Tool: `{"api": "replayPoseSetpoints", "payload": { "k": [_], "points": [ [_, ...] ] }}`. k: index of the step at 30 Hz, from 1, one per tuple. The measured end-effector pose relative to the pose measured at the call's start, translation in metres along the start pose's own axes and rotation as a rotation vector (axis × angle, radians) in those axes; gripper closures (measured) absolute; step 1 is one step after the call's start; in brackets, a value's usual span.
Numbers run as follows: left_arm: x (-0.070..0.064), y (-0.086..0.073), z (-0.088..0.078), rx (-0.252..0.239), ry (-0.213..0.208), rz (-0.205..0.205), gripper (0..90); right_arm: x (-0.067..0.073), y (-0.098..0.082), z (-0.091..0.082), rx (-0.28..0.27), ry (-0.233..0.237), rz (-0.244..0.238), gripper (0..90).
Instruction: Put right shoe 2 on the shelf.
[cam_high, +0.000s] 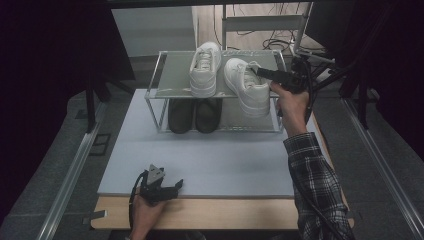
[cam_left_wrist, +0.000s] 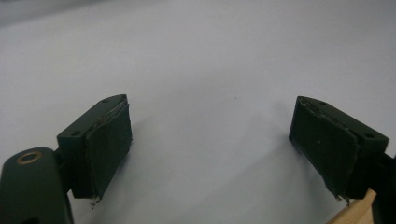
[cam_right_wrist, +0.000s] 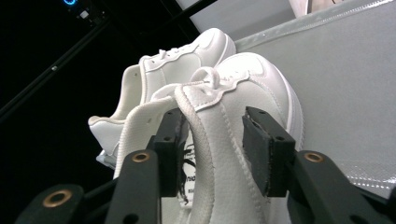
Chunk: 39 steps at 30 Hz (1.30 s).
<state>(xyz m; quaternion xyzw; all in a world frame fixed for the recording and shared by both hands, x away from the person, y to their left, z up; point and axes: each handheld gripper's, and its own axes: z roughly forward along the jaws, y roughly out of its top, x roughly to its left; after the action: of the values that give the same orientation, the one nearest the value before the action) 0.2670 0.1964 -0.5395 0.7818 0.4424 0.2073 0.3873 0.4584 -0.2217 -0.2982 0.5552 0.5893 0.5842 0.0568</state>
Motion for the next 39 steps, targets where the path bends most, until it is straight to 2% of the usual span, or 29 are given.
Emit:
{"api": "replayPoseSetpoints", "payload": {
  "k": [13, 14, 15, 22, 26, 29, 35, 36, 39],
  "points": [
    [0.0, 0.0, 0.0, -0.003, 0.0, -0.004, 12.8, 0.002, 0.004, -0.021, -0.021, 0.025, -0.037, 56.1],
    [0.0, 0.0, 0.0, -0.003, 0.0, -0.004, 12.8, 0.002, 0.004, -0.023, -0.018, 0.017, -0.046, 56.1],
    [0.0, 0.0, 0.0, -0.003, 0.0, -0.004, 12.8, 0.002, 0.004, -0.028, -0.019, 0.009, -0.078, 55.1],
    [0.0, 0.0, 0.0, -0.004, 0.001, -0.005, 12.8, 0.002, -0.001, -0.042, -0.011, -0.017, -0.141, 53.1],
    [0.0, 0.0, 0.0, -0.004, 0.0, -0.005, 12.8, -0.003, -0.003, -0.053, -0.019, -0.002, -0.131, 53.8],
    [-0.001, 0.0, 0.0, -0.004, 0.0, -0.005, 12.8, -0.006, -0.006, -0.061, -0.019, 0.02, -0.142, 57.0],
    [-0.001, 0.0, 0.0, -0.006, 0.001, -0.005, 12.8, -0.007, -0.016, -0.07, -0.002, 0.03, -0.173, 62.4],
    [-0.001, 0.0, 0.0, -0.006, 0.001, -0.005, 12.8, -0.008, -0.021, -0.074, 0.0, 0.035, -0.179, 67.1],
    [-0.001, 0.0, 0.0, -0.006, 0.001, -0.005, 12.8, -0.01, -0.028, -0.078, 0.008, 0.062, -0.175, 73.4]
  ]
}}
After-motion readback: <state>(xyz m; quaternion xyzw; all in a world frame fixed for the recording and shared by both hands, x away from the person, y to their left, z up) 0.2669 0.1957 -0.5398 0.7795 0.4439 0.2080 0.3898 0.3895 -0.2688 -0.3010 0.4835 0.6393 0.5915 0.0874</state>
